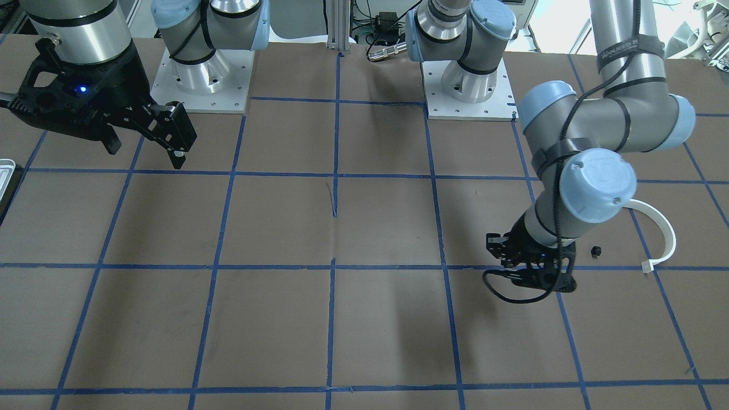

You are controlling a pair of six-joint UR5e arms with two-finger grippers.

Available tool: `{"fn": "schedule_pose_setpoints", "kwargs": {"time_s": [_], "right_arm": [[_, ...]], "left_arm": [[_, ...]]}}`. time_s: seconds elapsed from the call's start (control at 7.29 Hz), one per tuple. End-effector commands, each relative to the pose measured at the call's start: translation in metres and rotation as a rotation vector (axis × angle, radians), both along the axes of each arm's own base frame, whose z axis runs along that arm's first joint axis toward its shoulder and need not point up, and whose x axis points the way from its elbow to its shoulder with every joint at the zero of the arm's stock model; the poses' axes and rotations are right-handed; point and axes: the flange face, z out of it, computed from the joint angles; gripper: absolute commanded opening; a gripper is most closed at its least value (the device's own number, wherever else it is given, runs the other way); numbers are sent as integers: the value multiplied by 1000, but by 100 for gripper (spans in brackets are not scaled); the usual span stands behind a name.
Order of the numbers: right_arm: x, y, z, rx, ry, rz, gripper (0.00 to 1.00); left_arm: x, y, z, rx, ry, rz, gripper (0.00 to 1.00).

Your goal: Place bearing gear from tray to pile

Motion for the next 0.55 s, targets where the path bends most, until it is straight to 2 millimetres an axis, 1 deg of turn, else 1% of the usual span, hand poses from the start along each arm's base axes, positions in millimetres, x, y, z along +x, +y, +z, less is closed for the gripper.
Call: {"fn": "schedule_pose_setpoints", "kwargs": {"time_s": [0.0,0.14,0.27,0.41], "right_arm": [[0,0,0,0,1,1,100],[0,0,1,-3,-1,1,100],[0,0,1,-2,-1,1,100],[0,0,1,-2,1,1,100]], "left_arm": [[116,19,-38,-15,8,66,6],[156,23,-44,-46,1,75,6],[182,33,-49,-31,19,35,6],[193,50,-67,0,37,3,6]]}}
